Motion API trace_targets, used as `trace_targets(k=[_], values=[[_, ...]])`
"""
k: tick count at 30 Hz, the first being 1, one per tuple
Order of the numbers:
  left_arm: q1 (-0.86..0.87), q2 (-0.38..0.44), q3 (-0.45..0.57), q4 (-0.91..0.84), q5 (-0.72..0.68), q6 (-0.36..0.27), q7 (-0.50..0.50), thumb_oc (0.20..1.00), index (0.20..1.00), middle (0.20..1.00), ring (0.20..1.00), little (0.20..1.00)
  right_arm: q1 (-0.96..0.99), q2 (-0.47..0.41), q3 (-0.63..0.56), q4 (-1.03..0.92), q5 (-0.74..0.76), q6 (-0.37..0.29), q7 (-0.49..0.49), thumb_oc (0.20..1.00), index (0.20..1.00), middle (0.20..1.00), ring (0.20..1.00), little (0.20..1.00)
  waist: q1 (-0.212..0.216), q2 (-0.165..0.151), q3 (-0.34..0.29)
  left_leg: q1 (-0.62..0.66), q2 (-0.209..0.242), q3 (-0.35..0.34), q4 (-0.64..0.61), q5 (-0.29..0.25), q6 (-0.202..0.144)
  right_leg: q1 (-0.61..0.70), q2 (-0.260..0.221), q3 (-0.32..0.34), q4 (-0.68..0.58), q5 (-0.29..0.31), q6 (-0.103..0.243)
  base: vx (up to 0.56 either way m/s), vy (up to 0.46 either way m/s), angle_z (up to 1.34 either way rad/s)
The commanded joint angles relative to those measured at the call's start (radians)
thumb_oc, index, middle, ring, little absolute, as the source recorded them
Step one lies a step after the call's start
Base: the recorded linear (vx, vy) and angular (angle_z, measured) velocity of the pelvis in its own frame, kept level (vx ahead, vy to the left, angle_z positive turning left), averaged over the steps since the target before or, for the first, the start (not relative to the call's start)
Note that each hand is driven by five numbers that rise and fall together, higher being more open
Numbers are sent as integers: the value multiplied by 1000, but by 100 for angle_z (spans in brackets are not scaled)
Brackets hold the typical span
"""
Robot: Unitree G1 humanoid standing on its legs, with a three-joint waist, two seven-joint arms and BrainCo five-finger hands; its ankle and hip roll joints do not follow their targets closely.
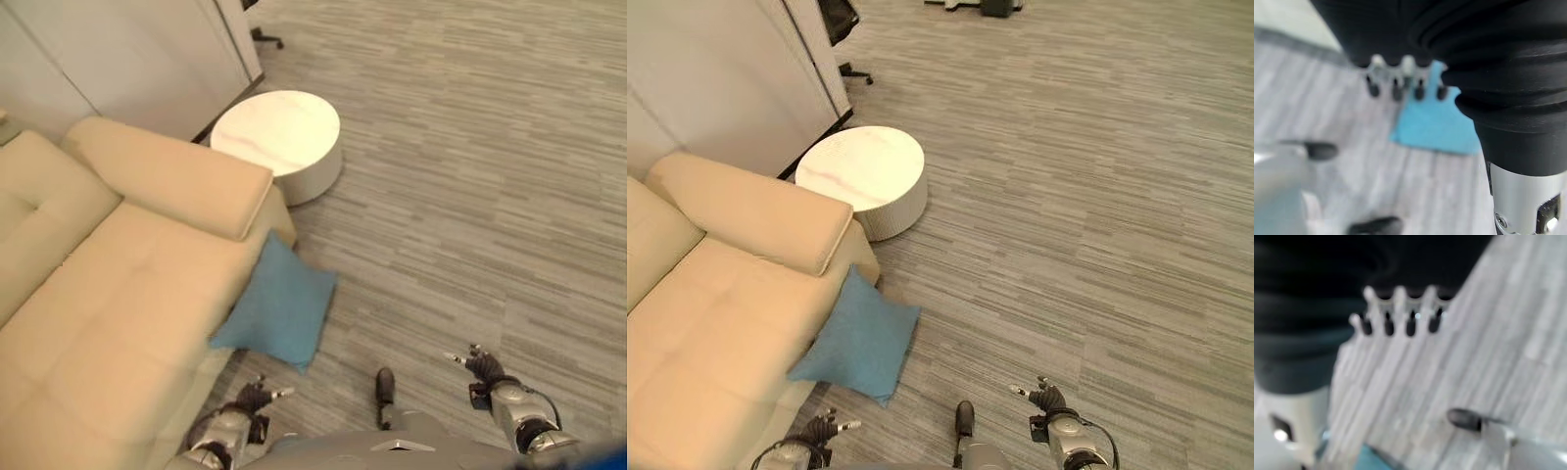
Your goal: Pick up all the scattered cushions and arrange them neatly on the sofa.
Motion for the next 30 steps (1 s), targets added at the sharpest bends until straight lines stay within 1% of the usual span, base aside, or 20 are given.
trace_targets(k=[1,2,3,4,7,10,12,13,15,16,17,18,20,21,22,23,24,25,28,30], values=[[13,33,-28,3,-11,-9,-1,1000,1000,1000,1000,1000,24,-26,3,16,25,-18,3,1000,1000,1000,1000,1000,6,-2,-12,9,-36,76,-89,-46,70,-11,-62,114,88,-48,161,110,-169,78],[22,35,-32,-2,-7,-6,-5,1000,1000,1000,1000,1000,32,-28,-3,14,29,-16,4,1000,1000,1000,1000,1000,12,-4,-15,-6,-83,83,-111,-54,88,12,-57,101,86,-59,157,103,-127,64],[26,35,-34,3,1,-2,-8,1000,1000,1000,1000,1000,38,-23,-4,10,30,-17,5,1000,1000,1000,1000,1000,11,-2,-15,-20,-104,104,-128,-47,102,21,-53,90,87,-69,153,103,-126,47],[26,35,-34,3,1,-2,-8,1000,1000,1000,1000,1000,38,-23,-4,10,30,-17,5,1000,1000,1000,1000,1000,10,-2,-15,-19,-104,103,-128,-48,102,23,-53,89,88,-70,153,78,-64,58],[29,32,-34,5,12,4,-11,1000,1000,1000,1000,1000,43,-20,-6,0,29,-23,-1,1000,1000,1000,1000,1000,15,0,-9,-55,-167,145,-147,-22,129,44,-40,74,91,-88,145,107,-39,80],[47,32,-13,17,-6,2,-7,1000,1000,1000,1000,1000,25,-9,11,-3,11,-21,4,1000,1000,1000,1000,1000,33,-5,5,-48,-198,103,-118,-51,150,48,-41,100,154,-111,143,133,50,84],[46,36,-15,17,-13,4,-8,1000,1000,1000,1000,1000,23,-5,9,-11,12,-22,5,1000,1000,1000,1000,1000,36,-6,14,-42,-193,99,-115,-51,156,52,-52,97,201,-128,143,151,89,-43],[48,37,-13,16,-10,4,-8,1000,1000,1000,1000,1000,22,-1,11,-16,8,-22,6,1000,1000,1000,1000,1000,43,-8,14,-29,-197,85,-121,-61,167,49,-58,97,234,-133,145,151,109,-12],[44,41,-12,11,-11,6,-11,1000,1000,1000,1000,1000,14,3,17,-19,-6,-23,9,1000,1000,1000,1000,1000,48,-4,26,-16,-195,74,-125,-65,183,13,-87,82,350,-116,148,118,98,12],[38,47,-11,11,-14,7,-9,1000,1000,1000,1000,1000,10,5,21,-18,-7,-24,7,1000,1000,1000,1000,1000,46,-3,34,-5,-191,62,-130,-64,189,-13,-90,90,403,-102,146,86,53,5],[29,54,-18,4,-20,5,-8,1000,1000,1000,1000,1000,7,9,24,-22,-4,-26,5,1000,1000,1000,1000,1000,36,-2,45,2,-187,43,-131,-61,192,-41,-75,120,457,-92,145,112,32,17],[27,56,-20,4,-17,5,-8,1000,1000,1000,1000,1000,7,12,27,-21,-4,-25,7,1000,1000,1000,1000,1000,32,-2,44,9,-183,28,-135,-63,190,-55,-63,145,463,-90,144,161,0,31],[22,60,-30,2,-9,2,-8,1000,1000,1000,1000,1000,6,15,32,-16,-1,-23,11,1000,1000,1000,1000,1000,25,-7,37,24,-181,-7,-144,-72,184,-72,-28,213,394,-105,144,239,-42,57],[18,62,-34,4,-6,-1,-11,1000,1000,1000,1000,1000,4,13,37,-6,-2,-23,11,1000,1000,1000,1000,1000,23,-15,34,43,-184,-32,-150,-76,179,-74,-13,244,300,-87,154,394,-121,85],[11,63,-28,16,-5,-3,-8,1000,1000,1000,1000,1000,-1,14,46,-6,-5,-22,14,1000,1000,1000,1000,1000,13,-25,32,65,-194,-70,-158,-80,175,-116,-12,271,183,-33,175,417,-140,77],[14,63,-25,21,-3,-3,-10,1000,1000,1000,1000,1000,3,15,47,-4,-5,-21,15,1000,1000,1000,1000,1000,4,-27,34,80,-194,-84,-161,-81,170,-126,-8,279,146,-10,189,282,-89,42],[14,63,-25,21,-3,-3,-10,1000,1000,1000,1000,1000,3,15,47,-4,-5,-21,15,1000,1000,1000,1000,1000,3,-25,36,85,-191,-86,-163,-82,170,-121,-6,277,143,-10,188,243,-94,50],[16,66,-18,29,-3,-8,-9,1000,1000,1000,1000,1000,7,17,44,-4,-4,-21,14,1000,1000,1000,1000,1000,-6,-28,36,101,-193,-118,-171,-79,156,-145,-3,279,86,16,207,155,-72,71],[22,67,-8,42,-3,-12,-9,1000,1000,1000,1000,1000,11,21,47,-7,-9,-21,14,1000,1000,1000,1000,1000,-13,-34,35,122,-193,-148,-183,-82,144,-146,-5,247,54,35,218,190,-132,77],[29,61,-2,46,0,-14,-9,1000,1000,1000,1000,1000,19,21,53,-5,-17,-24,13,1000,1000,1000,1000,1000,-13,-42,24,130,-190,-171,-193,-77,127,-111,-25,244,28,56,218,137,-157,114]])
